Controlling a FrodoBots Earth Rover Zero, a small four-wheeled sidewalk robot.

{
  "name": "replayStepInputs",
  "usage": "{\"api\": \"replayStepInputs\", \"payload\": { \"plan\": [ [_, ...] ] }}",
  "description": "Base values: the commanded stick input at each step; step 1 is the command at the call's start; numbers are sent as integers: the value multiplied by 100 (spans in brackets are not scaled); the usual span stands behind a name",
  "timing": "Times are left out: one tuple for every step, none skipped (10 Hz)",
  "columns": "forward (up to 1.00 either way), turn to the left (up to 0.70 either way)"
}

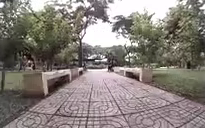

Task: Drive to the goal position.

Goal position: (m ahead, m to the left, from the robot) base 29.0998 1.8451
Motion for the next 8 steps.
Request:
{"api": "replayStepInputs", "payload": {
  "plan": [
    [70, 0],
    [70, 0],
    [70, 0],
    [70, 0],
    [70, 0],
    [70, 0],
    [70, 0],
    [70, 0]
  ]
}}
